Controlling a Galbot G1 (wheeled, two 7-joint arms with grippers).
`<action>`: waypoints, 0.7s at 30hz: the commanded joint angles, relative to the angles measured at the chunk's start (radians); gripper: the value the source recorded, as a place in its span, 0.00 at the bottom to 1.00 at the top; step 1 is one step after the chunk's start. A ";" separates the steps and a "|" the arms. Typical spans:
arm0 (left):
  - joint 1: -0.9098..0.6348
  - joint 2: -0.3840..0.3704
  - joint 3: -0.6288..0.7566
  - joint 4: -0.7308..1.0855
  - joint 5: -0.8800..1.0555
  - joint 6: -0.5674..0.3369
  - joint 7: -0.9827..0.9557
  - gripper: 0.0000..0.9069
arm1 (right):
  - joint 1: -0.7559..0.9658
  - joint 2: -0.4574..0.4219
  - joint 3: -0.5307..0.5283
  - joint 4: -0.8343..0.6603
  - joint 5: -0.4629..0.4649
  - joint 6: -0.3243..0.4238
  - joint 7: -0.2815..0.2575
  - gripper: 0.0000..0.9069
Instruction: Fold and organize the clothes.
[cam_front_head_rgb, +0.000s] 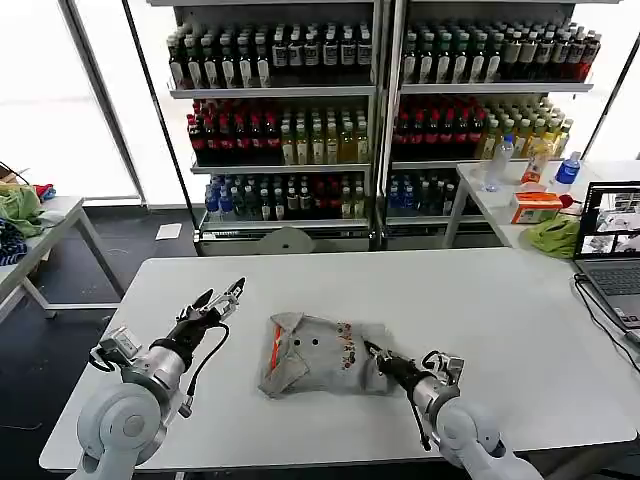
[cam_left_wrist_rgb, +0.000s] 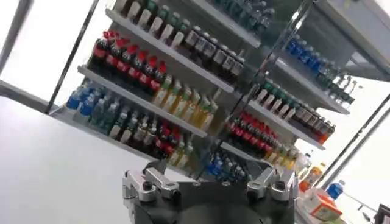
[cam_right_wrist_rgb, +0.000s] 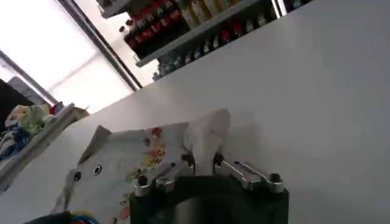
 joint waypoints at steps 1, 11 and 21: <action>0.003 0.000 -0.001 -0.006 -0.001 0.000 -0.003 1.00 | 0.030 0.000 0.020 -0.008 -0.172 0.058 -0.018 1.00; 0.033 0.010 -0.014 -0.042 -0.005 0.001 -0.011 1.00 | 0.044 -0.021 0.036 0.083 -0.256 0.089 0.013 1.00; 0.115 0.002 -0.041 -0.092 0.006 -0.002 0.008 1.00 | 0.002 -0.019 -0.203 0.229 -0.642 0.133 0.075 1.00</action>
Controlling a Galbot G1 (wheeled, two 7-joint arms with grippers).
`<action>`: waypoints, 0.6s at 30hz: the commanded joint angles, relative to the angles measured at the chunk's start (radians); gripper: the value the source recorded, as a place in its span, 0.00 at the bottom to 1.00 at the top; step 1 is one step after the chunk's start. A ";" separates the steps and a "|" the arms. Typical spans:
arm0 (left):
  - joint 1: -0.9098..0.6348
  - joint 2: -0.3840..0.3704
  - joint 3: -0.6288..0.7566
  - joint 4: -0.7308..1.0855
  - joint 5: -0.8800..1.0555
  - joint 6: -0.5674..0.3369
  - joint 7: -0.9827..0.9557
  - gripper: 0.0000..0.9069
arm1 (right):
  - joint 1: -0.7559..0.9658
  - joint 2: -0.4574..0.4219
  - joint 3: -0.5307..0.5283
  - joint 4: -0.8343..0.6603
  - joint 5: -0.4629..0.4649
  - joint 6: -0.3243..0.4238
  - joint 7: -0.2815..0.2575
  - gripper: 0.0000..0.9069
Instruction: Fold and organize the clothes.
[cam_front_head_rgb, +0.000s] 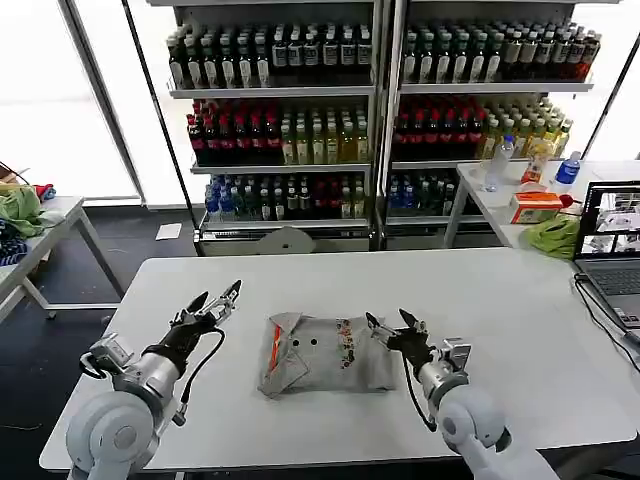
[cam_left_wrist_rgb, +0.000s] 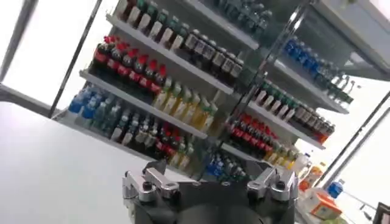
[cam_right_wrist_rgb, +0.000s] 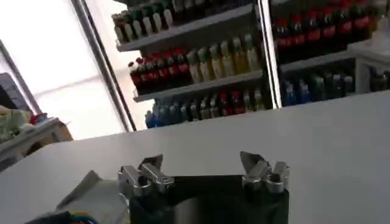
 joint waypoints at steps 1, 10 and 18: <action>0.069 -0.009 -0.021 -0.038 0.005 -0.002 0.010 1.00 | -0.003 -0.004 -0.232 0.110 -0.388 0.020 0.042 1.00; 0.110 -0.020 -0.065 -0.066 -0.057 0.003 0.016 1.00 | 0.103 0.096 -0.334 -0.028 -0.252 -0.261 0.247 1.00; 0.123 -0.026 -0.090 -0.040 -0.054 -0.002 0.040 1.00 | 0.102 0.142 -0.328 -0.122 -0.239 -0.261 0.434 1.00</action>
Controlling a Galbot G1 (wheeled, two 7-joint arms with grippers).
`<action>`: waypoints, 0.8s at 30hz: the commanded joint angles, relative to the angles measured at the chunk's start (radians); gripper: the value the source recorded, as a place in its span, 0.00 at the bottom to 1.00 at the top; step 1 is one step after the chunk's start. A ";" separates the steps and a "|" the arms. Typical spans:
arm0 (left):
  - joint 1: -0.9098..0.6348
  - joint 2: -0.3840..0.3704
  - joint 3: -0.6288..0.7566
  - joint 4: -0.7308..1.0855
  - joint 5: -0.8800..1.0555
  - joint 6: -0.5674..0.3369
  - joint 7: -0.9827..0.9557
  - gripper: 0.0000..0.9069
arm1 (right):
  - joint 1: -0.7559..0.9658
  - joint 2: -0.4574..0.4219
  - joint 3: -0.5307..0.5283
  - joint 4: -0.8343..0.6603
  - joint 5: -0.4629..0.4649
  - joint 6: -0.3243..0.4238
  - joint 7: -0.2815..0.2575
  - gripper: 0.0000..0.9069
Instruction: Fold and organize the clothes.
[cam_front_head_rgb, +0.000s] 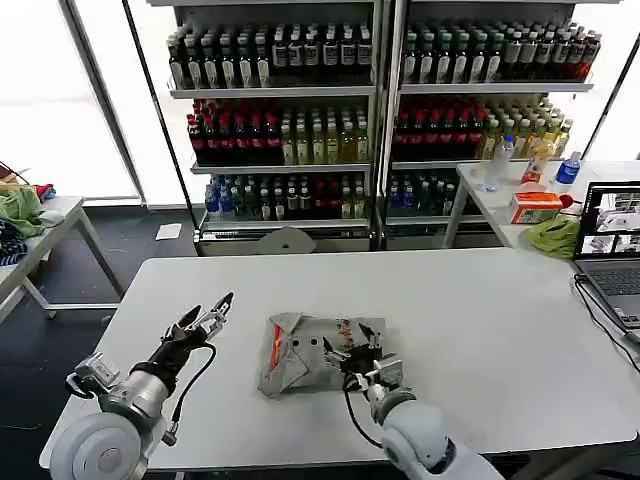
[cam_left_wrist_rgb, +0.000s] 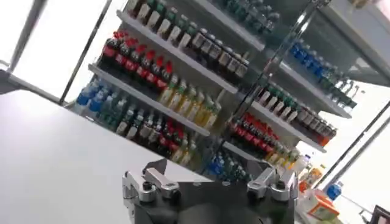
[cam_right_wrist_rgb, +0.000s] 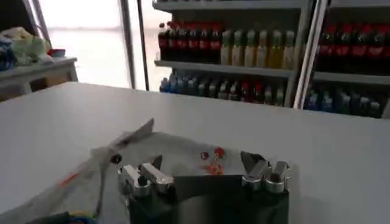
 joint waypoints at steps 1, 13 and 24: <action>0.028 -0.007 -0.027 0.009 -0.023 -0.003 0.021 1.00 | 0.036 0.078 -0.057 -0.133 -0.024 -0.096 0.271 1.00; 0.024 0.002 -0.043 0.026 -0.015 -0.006 0.033 1.00 | 0.019 0.025 0.039 -0.023 0.044 0.017 0.074 1.00; 0.110 0.037 -0.062 -0.001 0.243 -0.154 0.146 1.00 | -0.237 -0.044 0.329 0.240 -0.100 0.336 -0.108 1.00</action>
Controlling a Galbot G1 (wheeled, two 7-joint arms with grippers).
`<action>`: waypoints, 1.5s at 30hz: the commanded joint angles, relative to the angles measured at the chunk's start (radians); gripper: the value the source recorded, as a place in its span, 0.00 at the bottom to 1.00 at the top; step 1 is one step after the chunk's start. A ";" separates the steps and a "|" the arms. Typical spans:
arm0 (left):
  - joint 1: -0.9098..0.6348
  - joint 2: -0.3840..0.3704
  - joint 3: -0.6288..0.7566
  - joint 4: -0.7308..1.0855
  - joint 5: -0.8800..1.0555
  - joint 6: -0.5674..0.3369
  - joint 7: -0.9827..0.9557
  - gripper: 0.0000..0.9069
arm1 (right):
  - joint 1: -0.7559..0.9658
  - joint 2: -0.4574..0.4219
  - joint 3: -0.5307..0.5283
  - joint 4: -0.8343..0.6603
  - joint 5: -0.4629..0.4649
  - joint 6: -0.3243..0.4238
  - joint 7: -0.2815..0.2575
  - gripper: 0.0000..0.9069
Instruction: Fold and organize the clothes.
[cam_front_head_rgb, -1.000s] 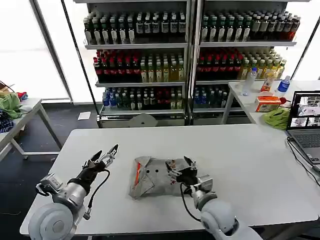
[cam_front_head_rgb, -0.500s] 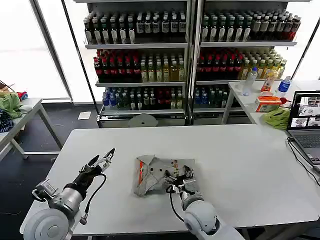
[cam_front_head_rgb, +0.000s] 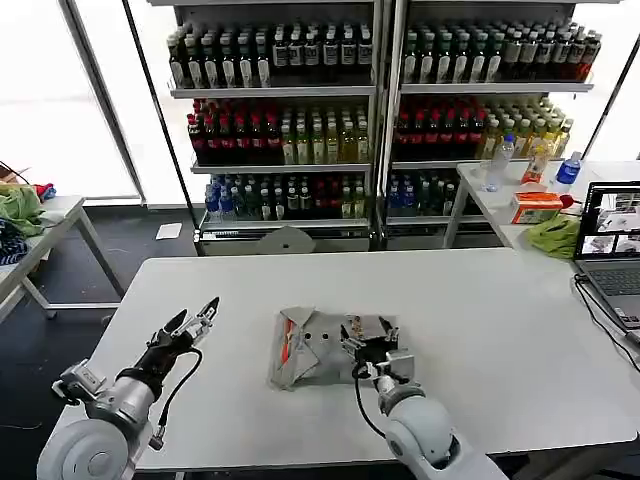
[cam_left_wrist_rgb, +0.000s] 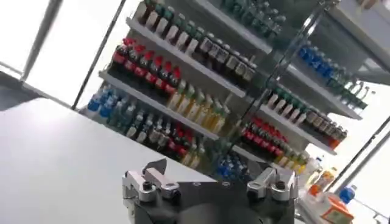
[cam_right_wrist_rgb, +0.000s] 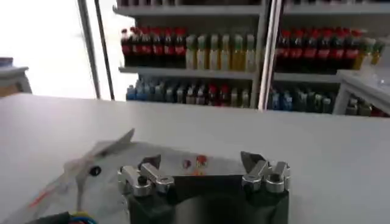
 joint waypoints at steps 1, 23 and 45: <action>0.088 0.017 -0.008 -0.035 0.230 -0.132 0.101 1.00 | -0.226 -0.048 0.260 0.219 -0.105 0.263 -0.156 1.00; 0.298 -0.080 0.038 -0.037 0.644 -0.525 0.223 1.00 | -0.674 -0.027 0.574 0.267 -0.164 0.531 -0.330 1.00; 0.331 -0.108 0.023 0.013 0.660 -0.579 0.239 1.00 | -0.678 -0.024 0.514 0.260 -0.185 0.545 -0.341 1.00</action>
